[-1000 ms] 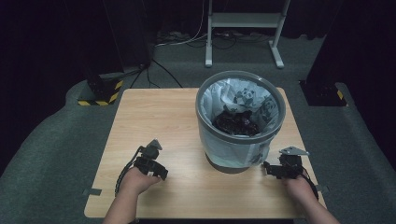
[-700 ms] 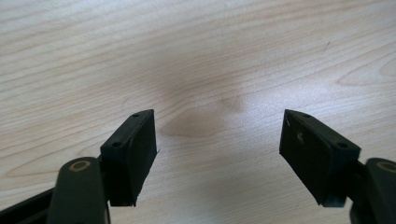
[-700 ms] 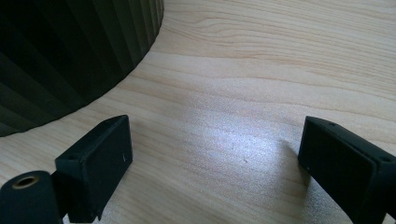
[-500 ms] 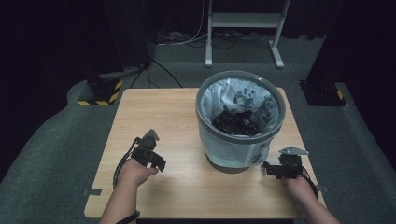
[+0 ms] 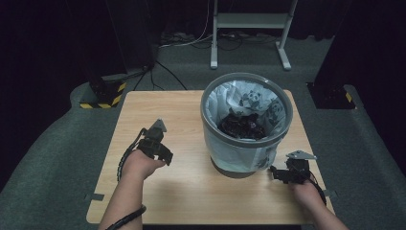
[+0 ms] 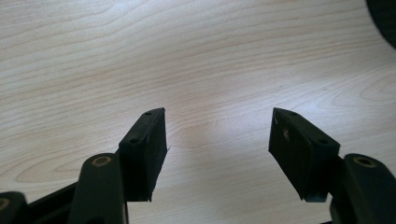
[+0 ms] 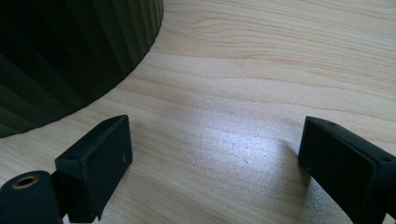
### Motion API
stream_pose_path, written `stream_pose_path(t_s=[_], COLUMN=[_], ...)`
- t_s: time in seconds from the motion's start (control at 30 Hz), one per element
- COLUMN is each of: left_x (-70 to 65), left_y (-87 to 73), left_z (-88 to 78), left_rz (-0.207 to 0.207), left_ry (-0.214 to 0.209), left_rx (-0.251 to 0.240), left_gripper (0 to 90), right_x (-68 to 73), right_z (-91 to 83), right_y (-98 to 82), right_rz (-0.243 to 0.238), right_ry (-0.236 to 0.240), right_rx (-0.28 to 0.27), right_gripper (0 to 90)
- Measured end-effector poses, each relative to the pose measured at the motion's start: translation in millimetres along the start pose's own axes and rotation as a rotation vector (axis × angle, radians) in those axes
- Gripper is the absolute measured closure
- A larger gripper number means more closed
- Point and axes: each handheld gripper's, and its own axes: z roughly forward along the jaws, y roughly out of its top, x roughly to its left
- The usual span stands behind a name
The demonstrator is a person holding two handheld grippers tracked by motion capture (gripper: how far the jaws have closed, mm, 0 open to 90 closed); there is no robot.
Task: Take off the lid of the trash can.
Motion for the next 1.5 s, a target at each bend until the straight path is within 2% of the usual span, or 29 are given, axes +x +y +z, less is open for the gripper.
stream_pose_path(t_s=[0.23, 0.27, 0.43, 0.5, 0.53, 0.6, 0.67, 0.8, 0.9, 1.0, 1.13, 1.27, 1.33, 1.4, 1.47, 1.5], left_x=[-6.0, -5.9, -5.9, -5.7, -6.3, -5.6, -6.7, -5.5, -6.1, -6.7, -10.1, -14.4, -17.8, -20.2, -24.0, -25.2], left_y=[5.5, 6.5, 10.2, 11.3, 11.8, 13.1, 14.2, 17.7, 19.8, 21.9, 25.2, 29.1, 30.8, 32.8, 34.5, 35.4], left_z=[-28.6, -33.2, -51.9, -60.2, -63.7, -71.3, -76.0, -85.6, -93.4, -100.6, -109.2, -118.4, -121.9, -125.7, -128.3, -130.1], left_rz=[-0.021, -0.015, -0.047, -0.039, -0.049, -0.042, -0.04, -0.038, -0.056, -0.048, -0.057, -0.042, -0.05, -0.035, -0.04, -0.029], left_ry=[0.0, 0.013, -0.007, -0.005, -0.016, -0.007, -0.018, -0.001, -0.022, -0.011, -0.022, 0.002, -0.007, 0.004, -0.001, 0.014], left_rx=[-0.023, -0.023, -0.036, -0.039, -0.046, -0.057, -0.062, -0.056, -0.073, -0.068, -0.075, -0.075, -0.08, -0.083, -0.084, -0.083], left_gripper=[37.9, 37.9, 38.1, 38.2, 38.2, 37.9, 36.3, 36.3, 36.5, 36.9, 37.8, 37.9, 38.2, 38.4, 38.5, 38.5], right_x=[0.1, 0.2, 0.1, -0.5, -0.5, -0.3, -0.4, -0.7, -1.2, -1.1, -1.1, -1.1, -1.2, -1.1, -0.8, -0.7], right_z=[0.1, 0.1, 0.3, 0.7, 0.7, 0.5, 0.3, 0.5, 0.6, 0.8, 0.7, 0.8, 0.7, 0.7, 0.7, 0.7], right_y=[-0.1, -0.1, 0.0, 0.4, 0.4, 0.3, 0.3, 0.3, 0.7, 0.8, 0.8, 0.8, 0.8, 0.8, 0.8, 0.8], right_rz=[0.001, 0.003, 0.003, -0.003, -0.003, 0.0, -0.001, -0.004, -0.006, -0.006, -0.005, -0.005, -0.007, -0.007, -0.005, -0.004], right_ry=[-0.001, -0.002, -0.002, -0.001, -0.001, 0.001, 0.001, 0.0, 0.004, 0.005, 0.005, 0.005, 0.005, 0.005, 0.005, 0.005], right_rx=[-0.002, -0.002, -0.002, -0.004, -0.004, -0.002, 0.0, -0.003, 0.0, 0.0, 0.0, 0.0, 0.001, 0.0, 0.001, 0.001], right_gripper=[9.6, 9.6, 9.6, 9.6, 9.6, 9.7, 9.7, 9.7, 9.6, 9.6, 9.6, 9.6, 9.6, 9.6, 9.6, 9.6])
